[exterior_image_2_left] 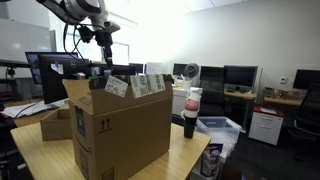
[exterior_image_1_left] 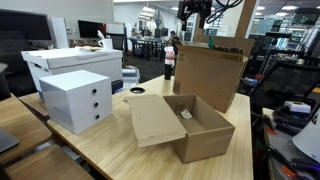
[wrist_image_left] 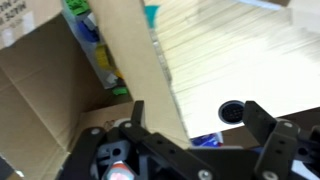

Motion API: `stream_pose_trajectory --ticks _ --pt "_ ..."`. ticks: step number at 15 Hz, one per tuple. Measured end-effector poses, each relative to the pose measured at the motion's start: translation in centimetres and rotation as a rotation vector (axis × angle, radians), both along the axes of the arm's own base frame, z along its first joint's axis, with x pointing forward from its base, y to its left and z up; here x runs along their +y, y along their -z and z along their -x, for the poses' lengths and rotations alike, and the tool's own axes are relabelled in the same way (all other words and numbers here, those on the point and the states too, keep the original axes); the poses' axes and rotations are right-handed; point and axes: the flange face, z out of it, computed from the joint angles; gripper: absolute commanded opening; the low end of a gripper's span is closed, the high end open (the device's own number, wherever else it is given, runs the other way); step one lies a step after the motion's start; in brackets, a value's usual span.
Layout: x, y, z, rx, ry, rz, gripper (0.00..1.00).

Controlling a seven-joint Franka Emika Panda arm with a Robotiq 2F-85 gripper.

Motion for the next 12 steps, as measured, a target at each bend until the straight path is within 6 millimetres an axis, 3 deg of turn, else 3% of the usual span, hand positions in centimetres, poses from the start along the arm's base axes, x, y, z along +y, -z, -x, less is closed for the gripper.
stream_pose_trajectory --ticks 2,5,8,12 --pt "4.8 0.6 0.5 -0.018 -0.086 -0.037 1.00" --pt "9.7 3.9 2.0 0.006 -0.218 -0.097 1.00" --pt "10.7 8.5 3.3 0.076 -0.340 -0.170 1.00" --pt "9.6 14.5 4.9 0.202 -0.489 -0.254 1.00"
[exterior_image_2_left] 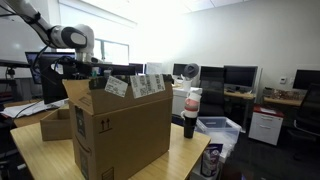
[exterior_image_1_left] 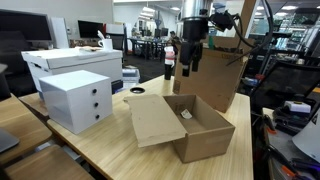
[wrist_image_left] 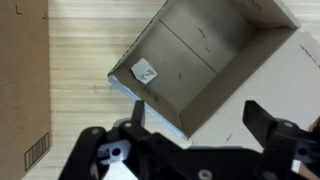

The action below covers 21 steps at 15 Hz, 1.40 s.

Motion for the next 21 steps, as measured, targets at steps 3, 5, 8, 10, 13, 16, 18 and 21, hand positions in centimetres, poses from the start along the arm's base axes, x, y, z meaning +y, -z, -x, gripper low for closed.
stream_pose_trajectory --ticks 3,5,8,10,13,16,18,21 --pt "-0.6 3.2 0.8 0.070 -0.090 -0.012 1.00" --pt "-0.6 4.6 1.0 0.100 -0.129 -0.013 1.00" --pt "-0.6 6.2 1.1 0.133 -0.170 -0.016 1.00" --pt "-0.6 7.0 1.1 0.151 -0.190 -0.017 1.00" --pt "-0.6 8.0 1.2 0.171 -0.223 -0.021 1.00" --pt "-0.7 8.6 1.2 0.183 -0.262 -0.026 1.00" --pt "-1.2 8.9 1.2 0.191 -0.280 -0.031 1.00" --pt "-1.5 9.0 1.2 0.200 -0.293 -0.034 1.00"
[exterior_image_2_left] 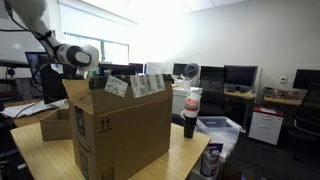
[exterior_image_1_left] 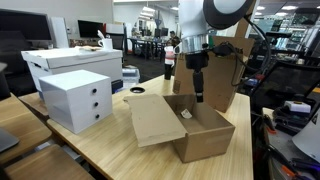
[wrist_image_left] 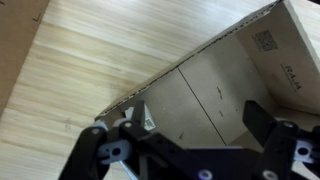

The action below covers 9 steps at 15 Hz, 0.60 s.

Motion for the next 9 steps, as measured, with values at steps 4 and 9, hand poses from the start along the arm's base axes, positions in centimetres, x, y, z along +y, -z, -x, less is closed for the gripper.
stream_pose_trajectory --ticks 4,9 --pt "-0.5 0.3 0.3 0.026 -0.012 0.004 1.00" --pt "-1.7 1.1 1.0 0.059 -0.008 0.022 1.00"
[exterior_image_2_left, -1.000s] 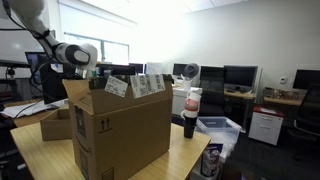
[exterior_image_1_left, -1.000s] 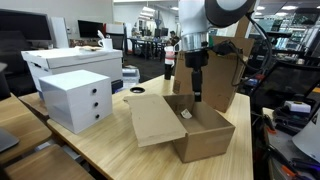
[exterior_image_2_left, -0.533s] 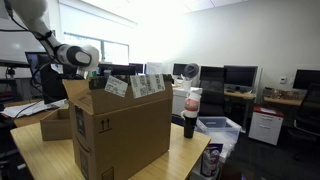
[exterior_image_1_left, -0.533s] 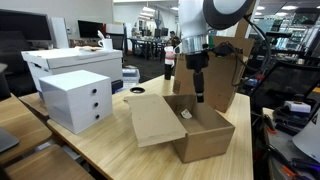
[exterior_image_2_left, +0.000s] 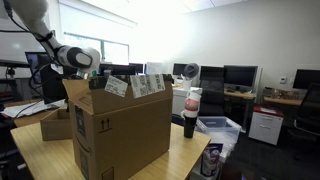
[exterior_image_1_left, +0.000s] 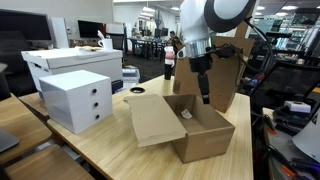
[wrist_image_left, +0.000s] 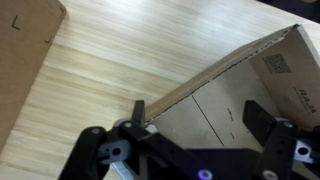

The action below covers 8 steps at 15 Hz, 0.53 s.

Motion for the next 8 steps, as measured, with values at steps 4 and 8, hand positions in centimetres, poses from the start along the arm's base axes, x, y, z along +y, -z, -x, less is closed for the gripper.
stream_pose_trajectory --ticks 4,8 --pt "-0.1 0.2 0.2 0.007 -0.006 0.004 1.00" --pt "1.1 0.5 0.5 0.011 -0.041 0.008 1.00"
